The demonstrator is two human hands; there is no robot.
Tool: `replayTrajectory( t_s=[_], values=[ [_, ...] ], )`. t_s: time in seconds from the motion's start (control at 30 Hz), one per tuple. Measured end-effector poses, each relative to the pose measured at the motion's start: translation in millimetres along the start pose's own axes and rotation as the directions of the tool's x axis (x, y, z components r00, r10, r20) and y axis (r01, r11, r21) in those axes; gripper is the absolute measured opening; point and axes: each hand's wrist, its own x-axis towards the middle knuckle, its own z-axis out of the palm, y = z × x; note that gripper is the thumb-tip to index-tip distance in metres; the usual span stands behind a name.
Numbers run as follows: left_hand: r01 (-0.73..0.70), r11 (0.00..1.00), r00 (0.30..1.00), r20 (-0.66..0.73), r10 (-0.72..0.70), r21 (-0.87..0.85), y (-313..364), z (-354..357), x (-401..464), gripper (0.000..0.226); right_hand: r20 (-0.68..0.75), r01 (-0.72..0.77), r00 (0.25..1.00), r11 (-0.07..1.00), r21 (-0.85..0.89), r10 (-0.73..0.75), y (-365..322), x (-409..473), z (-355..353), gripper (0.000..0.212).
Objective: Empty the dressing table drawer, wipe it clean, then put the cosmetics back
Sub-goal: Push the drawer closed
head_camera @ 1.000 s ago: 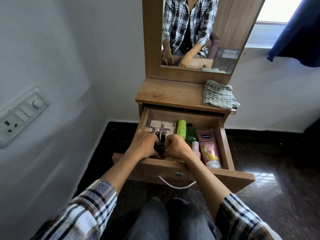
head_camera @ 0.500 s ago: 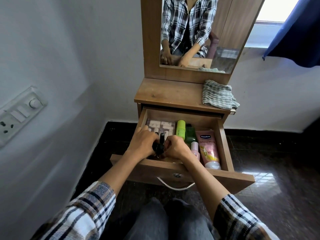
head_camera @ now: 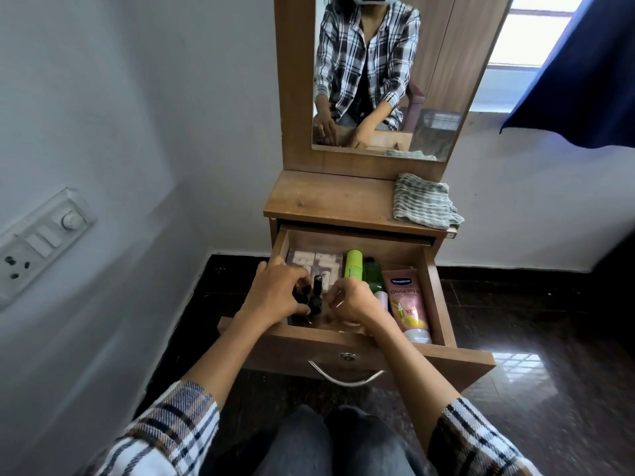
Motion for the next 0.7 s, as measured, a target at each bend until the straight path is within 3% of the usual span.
replayTrajectory(
  t_s=[0.07, 0.2, 0.33, 0.43, 0.57, 0.7],
  values=[
    [0.011, 0.995, 0.994, -0.105, -0.022, -0.103, -2.0, -8.0, -6.9, 0.044, -0.035, 0.012, 0.999, 0.999, 0.04, -0.011, -0.6, -10.8, -17.0, 0.017],
    [0.079, 0.913, 0.923, -0.316, -0.218, -0.4, -20.2, -9.5, -25.7, 0.046, -0.197, 0.049, 0.98, 0.981, 0.186, -0.012, 6.5, -46.3, -59.0, 0.025],
    [0.16, 0.728, 0.812, -0.33, -0.48, -0.666, -27.5, -2.7, -56.6, 0.067, -0.387, 0.143, 0.921, 0.891, 0.43, 0.039, 27.7, -97.4, -81.2, 0.023],
    [0.176, 0.633, 0.763, -0.301, -0.572, -0.754, -22.7, 7.8, -84.4, 0.074, -0.592, 0.171, 0.799, 0.904, 0.392, 0.105, 54.6, -131.5, -74.7, 0.021],
    [0.178, 0.732, 0.795, -0.342, -0.501, -0.658, -21.4, 23.2, -112.9, 0.058, -0.691, 0.106, 0.701, 0.933, 0.345, 0.177, 89.7, -169.0, -53.7, 0.03],
    [0.155, 0.868, 0.845, -0.393, -0.364, -0.472, -24.9, 26.8, -124.9, 0.037, -0.696, 0.067, 0.708, 0.97, 0.233, 0.118, 107.7, -186.9, -34.3, 0.033]
  ],
)
